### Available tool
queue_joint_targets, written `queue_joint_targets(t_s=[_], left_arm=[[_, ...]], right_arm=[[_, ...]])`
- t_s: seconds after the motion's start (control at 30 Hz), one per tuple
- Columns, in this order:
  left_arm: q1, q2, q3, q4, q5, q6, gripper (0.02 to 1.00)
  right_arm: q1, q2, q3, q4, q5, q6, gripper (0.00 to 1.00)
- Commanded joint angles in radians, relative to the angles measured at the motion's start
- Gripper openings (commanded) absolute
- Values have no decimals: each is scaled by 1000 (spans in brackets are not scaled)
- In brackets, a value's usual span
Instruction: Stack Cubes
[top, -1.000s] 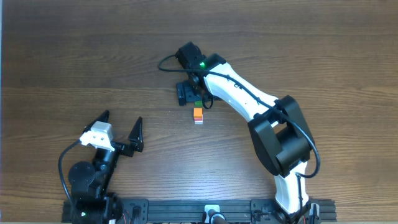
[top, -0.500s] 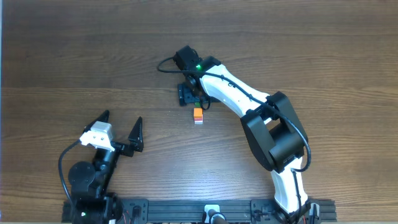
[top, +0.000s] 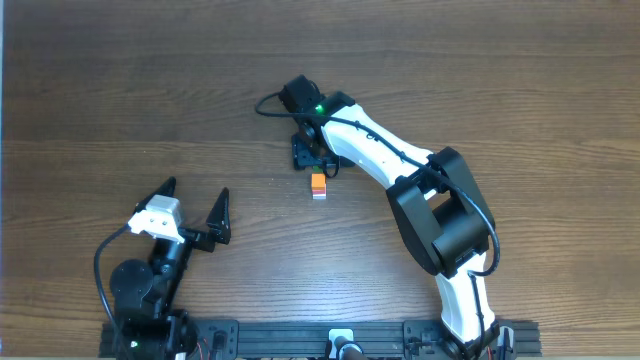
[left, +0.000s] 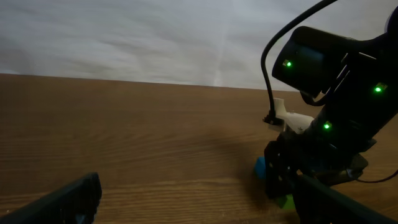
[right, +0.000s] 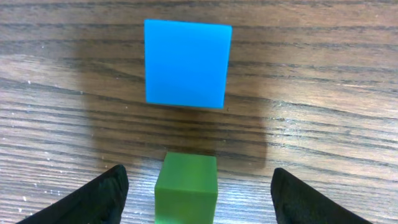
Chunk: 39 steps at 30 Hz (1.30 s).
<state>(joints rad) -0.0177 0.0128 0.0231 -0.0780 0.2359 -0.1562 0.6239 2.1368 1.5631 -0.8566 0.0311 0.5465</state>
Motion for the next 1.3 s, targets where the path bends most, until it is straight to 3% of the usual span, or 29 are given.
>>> queue_joint_targets(t_s=[0.03,0.67,0.87,1.3], left_arm=[[-5,-6,-6,4,7,18,998],[-5,-6,-6,4,7,18,1000],[-5,-6,-6,4,7,18,1000],[-5,-6,-6,4,7,18,1000]], right_arm=[[22,13,-10,1,24,7,728],[32,13,-10,-12,42,23,467],[32,13,-10,-13,42,25,461],[34,13,-10,-11,46,26,272]])
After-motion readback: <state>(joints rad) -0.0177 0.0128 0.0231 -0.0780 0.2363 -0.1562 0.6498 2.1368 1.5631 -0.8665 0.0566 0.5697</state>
